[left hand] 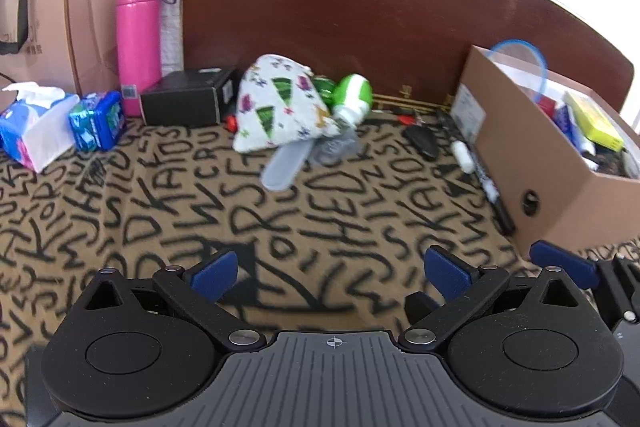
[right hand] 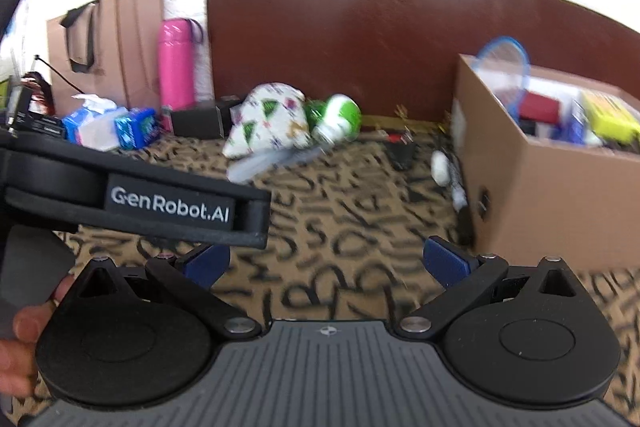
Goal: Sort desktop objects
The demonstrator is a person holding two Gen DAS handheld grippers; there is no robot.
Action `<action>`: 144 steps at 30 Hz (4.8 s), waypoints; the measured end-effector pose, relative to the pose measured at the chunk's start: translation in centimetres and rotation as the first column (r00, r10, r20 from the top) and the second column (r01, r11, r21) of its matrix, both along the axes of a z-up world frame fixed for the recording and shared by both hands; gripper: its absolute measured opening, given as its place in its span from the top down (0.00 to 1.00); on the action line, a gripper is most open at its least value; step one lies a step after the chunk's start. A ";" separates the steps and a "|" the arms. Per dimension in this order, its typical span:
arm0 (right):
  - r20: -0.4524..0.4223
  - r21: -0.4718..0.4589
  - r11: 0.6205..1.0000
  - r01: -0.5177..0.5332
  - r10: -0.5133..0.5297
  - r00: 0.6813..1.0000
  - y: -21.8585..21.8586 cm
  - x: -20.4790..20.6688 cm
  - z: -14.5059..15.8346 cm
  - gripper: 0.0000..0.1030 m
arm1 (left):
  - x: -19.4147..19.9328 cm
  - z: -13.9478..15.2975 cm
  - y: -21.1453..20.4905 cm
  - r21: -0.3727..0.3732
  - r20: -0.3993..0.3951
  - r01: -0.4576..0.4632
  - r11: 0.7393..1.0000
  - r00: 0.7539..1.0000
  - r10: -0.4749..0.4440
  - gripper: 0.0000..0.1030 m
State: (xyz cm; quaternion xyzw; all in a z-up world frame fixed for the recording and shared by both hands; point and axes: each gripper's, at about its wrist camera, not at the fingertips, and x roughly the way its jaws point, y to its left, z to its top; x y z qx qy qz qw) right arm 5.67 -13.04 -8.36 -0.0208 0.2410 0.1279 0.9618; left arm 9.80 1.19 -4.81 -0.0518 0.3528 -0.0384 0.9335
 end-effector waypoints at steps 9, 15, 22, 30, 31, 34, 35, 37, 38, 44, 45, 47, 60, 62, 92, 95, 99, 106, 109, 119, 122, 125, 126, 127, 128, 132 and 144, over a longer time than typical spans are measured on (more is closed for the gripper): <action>0.003 -0.006 0.997 -0.073 0.073 0.997 1.7 5.2 -0.5 0.04 | 5.4 -0.7 3.2 -0.031 -0.037 -0.005 1.000 0.999 0.004 0.18; -0.046 0.006 0.993 -0.120 0.120 0.992 3.6 8.3 -1.6 0.14 | 9.2 -1.6 3.9 -0.015 -0.076 0.015 1.000 0.997 -0.016 0.26; -0.063 -0.004 0.986 -0.166 0.165 0.984 7.0 11.3 -2.9 0.26 | 13.2 -2.4 4.9 -0.020 -0.125 0.073 0.997 0.989 -0.075 0.31; -0.109 0.000 0.985 -0.170 0.169 0.980 9.2 14.0 -3.5 0.38 | 15.8 -3.3 5.1 -0.014 -0.157 0.164 0.986 0.974 -0.165 0.39; -0.111 -0.005 0.986 -0.168 0.166 0.980 9.4 14.2 -3.5 0.38 | 16.0 -3.3 5.0 -0.012 -0.156 0.171 0.985 0.973 -0.171 0.42; -0.122 -0.023 0.988 -0.153 0.150 0.981 9.7 14.6 -3.7 0.43 | 16.2 -3.4 4.8 -0.003 -0.153 0.182 0.983 0.972 -0.181 0.62; -0.120 -0.022 0.987 -0.156 0.153 0.981 9.8 14.5 -3.7 0.50 | 16.1 -3.5 4.7 -0.008 -0.148 0.185 0.983 0.972 -0.184 0.66; -0.121 -0.028 0.988 -0.152 0.147 0.982 9.7 14.2 -3.6 0.52 | 15.8 -3.5 4.6 -0.039 -0.148 0.188 0.981 0.970 -0.192 0.75; -0.122 -0.032 0.988 -0.150 0.145 0.982 9.6 13.9 -3.5 0.55 | 15.6 -3.5 4.4 -0.040 -0.149 0.185 0.982 0.971 -0.189 0.75; -0.144 -0.031 0.984 -0.173 0.167 0.975 8.0 9.9 -3.3 0.70 | 12.1 -3.4 3.3 -0.089 -0.161 0.156 0.984 0.972 -0.169 0.75; -0.146 -0.034 0.983 -0.178 0.171 0.974 7.7 9.0 -3.3 0.70 | 11.2 -3.5 2.9 -0.085 -0.158 0.156 0.984 0.973 -0.168 0.75; -0.156 -0.021 0.984 -0.178 0.172 0.973 6.9 7.2 -3.3 0.70 | 9.1 -3.6 2.0 -0.073 -0.148 0.153 0.985 0.975 -0.163 0.75; -0.187 -0.003 0.986 -0.168 0.164 0.968 1.5 -4.7 -2.7 0.70 | -3.4 -4.2 -4.2 -0.109 -0.168 0.190 0.976 0.964 -0.206 0.74; -0.182 -0.008 0.989 -0.145 0.141 0.973 0.7 -6.4 -2.8 0.70 | -4.4 -4.3 -5.3 -0.120 -0.174 0.216 0.969 0.956 -0.234 0.74; -0.144 -0.029 1.000 -0.005 0.000 0.990 0.1 -3.7 -3.9 0.68 | -0.2 -4.3 -8.7 -0.025 -0.209 0.246 0.969 0.947 -0.245 0.44; -0.142 -0.022 1.000 -0.005 0.001 0.990 -0.7 -4.2 -3.5 0.69 | -0.4 -3.8 -9.4 0.000 -0.207 0.257 0.966 0.945 -0.252 0.63; -0.094 -0.030 1.000 0.006 -0.009 0.996 -1.5 -5.2 -2.2 0.69 | -1.4 -2.1 -10.0 -0.030 -0.160 0.254 0.967 0.953 -0.256 0.64; 0.112 -0.046 0.995 0.088 -0.083 0.990 -3.5 -6.2 2.9 0.69 | -2.1 4.6 -12.4 -0.030 0.033 0.320 0.947 0.947 -0.319 0.64; 0.190 -0.032 0.990 0.139 -0.131 0.973 -4.8 -5.6 4.8 0.69 | -1.1 7.3 -14.2 -0.012 0.091 0.360 0.933 0.929 -0.358 0.64; 0.273 0.007 0.953 0.303 -0.293 0.916 -10.0 -0.1 7.2 0.69 | 6.5 10.3 -20.9 -0.031 0.141 0.497 0.867 0.861 -0.488 0.65; 0.253 0.022 0.944 0.329 -0.323 0.912 -11.4 1.9 6.7 0.69 | 9.3 9.3 -22.4 -0.058 0.110 0.508 0.859 0.859 -0.500 0.65; 0.231 0.027 0.938 0.347 -0.343 0.910 -12.5 3.7 5.9 0.69 | 11.2 8.3 -23.6 -0.058 0.093 0.519 0.853 0.853 -0.513 0.65; 0.222 0.028 0.935 0.352 -0.349 0.910 -12.8 4.4 5.7 0.69 | 11.9 8.0 -24.0 -0.058 0.087 0.522 0.851 0.852 -0.517 0.65; 0.214 0.028 0.933 0.358 -0.355 0.910 -13.1 4.9 5.5 0.69 | 12.4 7.7 -24.2 -0.058 0.082 0.523 0.850 0.851 -0.518 0.65; 0.205 0.029 0.932 0.361 -0.359 0.911 -13.4 5.5 5.3 0.69 | 12.9 7.4 -24.4 -0.055 0.079 0.524 0.850 0.851 -0.519 0.65; 0.171 0.020 0.937 0.348 -0.346 0.922 -13.3 8.8 5.1 0.64 | 13.3 7.2 -24.5 0.020 0.113 0.489 0.872 0.866 -0.488 0.12; 0.231 0.027 0.921 0.389 -0.384 0.894 -14.0 4.1 3.6 0.06 | 8.8 7.1 -21.6 0.019 0.227 0.430 0.903 0.877 -0.423 0.00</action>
